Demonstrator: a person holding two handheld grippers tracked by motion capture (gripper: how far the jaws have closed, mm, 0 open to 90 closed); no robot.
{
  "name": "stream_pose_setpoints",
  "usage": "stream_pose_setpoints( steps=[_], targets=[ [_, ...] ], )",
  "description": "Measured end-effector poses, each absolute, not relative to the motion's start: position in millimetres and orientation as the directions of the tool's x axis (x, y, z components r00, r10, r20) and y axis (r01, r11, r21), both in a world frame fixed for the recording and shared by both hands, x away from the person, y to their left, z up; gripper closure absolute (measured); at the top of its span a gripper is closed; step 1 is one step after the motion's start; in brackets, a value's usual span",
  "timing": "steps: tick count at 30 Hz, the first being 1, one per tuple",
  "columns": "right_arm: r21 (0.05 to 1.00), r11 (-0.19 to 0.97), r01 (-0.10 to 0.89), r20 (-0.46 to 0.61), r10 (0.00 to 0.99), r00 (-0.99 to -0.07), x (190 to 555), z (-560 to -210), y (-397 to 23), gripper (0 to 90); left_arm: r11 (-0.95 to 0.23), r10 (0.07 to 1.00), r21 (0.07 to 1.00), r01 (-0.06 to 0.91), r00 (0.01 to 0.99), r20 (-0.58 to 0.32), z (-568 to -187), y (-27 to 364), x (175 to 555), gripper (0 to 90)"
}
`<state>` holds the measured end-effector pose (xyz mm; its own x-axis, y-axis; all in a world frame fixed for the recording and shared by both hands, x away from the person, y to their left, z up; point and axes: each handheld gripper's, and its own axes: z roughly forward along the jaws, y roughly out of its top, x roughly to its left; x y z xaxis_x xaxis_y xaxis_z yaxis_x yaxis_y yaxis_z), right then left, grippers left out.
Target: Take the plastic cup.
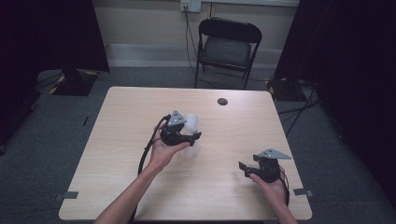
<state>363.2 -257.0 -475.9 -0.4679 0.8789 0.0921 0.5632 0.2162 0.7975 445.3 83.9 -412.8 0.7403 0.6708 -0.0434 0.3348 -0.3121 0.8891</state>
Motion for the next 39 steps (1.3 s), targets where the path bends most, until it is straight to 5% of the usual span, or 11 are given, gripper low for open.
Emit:
stream_pose_setpoints(
  steps=[39],
  targets=[
    [0.804,0.206,0.558,0.099,0.879,-0.467,359.6,-472.4,-256.0,26.5,-0.243,0.680,0.928,0.281,0.732,-0.043,-376.8,79.5,436.3,31.3]
  ],
)
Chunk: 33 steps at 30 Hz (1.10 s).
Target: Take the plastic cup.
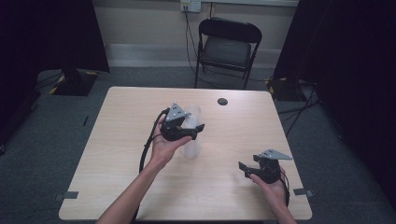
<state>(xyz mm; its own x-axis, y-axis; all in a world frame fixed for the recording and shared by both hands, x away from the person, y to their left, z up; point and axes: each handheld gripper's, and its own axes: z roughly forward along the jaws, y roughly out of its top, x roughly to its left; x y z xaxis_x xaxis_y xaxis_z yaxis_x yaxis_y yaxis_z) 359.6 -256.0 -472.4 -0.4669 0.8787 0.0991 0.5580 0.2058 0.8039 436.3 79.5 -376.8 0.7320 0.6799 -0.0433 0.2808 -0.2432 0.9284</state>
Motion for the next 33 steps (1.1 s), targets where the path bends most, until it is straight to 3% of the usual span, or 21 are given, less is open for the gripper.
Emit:
stream_pose_setpoints(
  steps=[18,33],
  targets=[
    [0.804,0.205,0.558,0.103,0.877,-0.470,360.9,-473.1,-253.7,26.0,-0.206,0.698,0.954,0.218,0.715,-0.013,-351.4,81.3,433.5,32.2],
    [0.805,0.205,0.557,0.104,0.875,-0.472,361.2,-473.2,-253.5,25.8,-0.149,0.698,0.965,0.215,0.714,-0.051,-342.7,94.1,429.7,33.0]
  ],
)
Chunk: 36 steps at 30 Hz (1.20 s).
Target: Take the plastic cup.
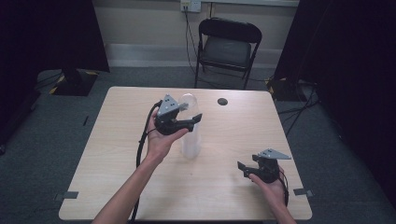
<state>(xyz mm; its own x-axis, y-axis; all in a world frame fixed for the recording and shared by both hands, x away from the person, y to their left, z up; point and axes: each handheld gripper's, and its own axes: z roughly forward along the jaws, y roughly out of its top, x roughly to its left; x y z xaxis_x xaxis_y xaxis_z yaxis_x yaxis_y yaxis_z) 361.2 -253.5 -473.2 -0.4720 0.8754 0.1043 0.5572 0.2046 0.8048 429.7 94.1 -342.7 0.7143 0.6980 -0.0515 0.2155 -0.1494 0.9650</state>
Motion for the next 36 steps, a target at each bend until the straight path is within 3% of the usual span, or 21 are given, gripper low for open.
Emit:
stream_pose_setpoints(
  steps=[21,30,36],
  targets=[
    [0.807,0.215,0.550,0.093,0.873,-0.478,359.1,-471.4,-250.6,25.7,-0.148,0.693,0.960,0.237,0.718,-0.071,-325.4,117.2,402.7,33.6],
    [0.823,0.184,0.537,0.123,0.866,-0.485,355.2,-467.8,-244.3,26.2,-0.101,0.692,0.959,0.265,0.711,-0.124,-336.6,133.8,389.1,33.5],
    [0.836,0.218,0.503,0.083,0.857,-0.509,353.5,-466.4,-238.7,26.6,-0.077,0.699,0.949,0.306,0.695,-0.167,-339.8,139.2,378.7,33.9]
  ],
)
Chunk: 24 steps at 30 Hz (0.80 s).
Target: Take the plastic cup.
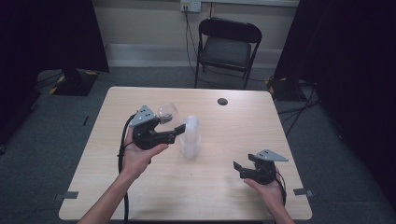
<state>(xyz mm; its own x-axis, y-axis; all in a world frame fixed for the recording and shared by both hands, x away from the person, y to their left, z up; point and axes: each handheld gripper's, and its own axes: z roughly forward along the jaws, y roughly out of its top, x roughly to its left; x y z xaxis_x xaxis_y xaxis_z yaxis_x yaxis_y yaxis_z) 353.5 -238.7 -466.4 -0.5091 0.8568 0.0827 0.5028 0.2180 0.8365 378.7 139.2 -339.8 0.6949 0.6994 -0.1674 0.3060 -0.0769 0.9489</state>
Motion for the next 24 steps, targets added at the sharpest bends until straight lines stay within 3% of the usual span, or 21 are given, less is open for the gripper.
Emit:
stream_pose_setpoints(
  steps=[6,24],
  targets=[
    [0.845,0.240,0.477,0.064,0.841,-0.537,350.2,-464.9,-230.6,28.5,-0.096,0.674,0.946,0.309,0.719,-0.167,-345.0,137.0,365.7,33.8],
    [0.875,0.290,0.387,0.039,0.756,-0.654,331.1,-451.0,-206.6,42.9,-0.102,0.622,0.883,0.458,0.722,-0.303,-385.1,127.1,355.3,33.7]
  ],
)
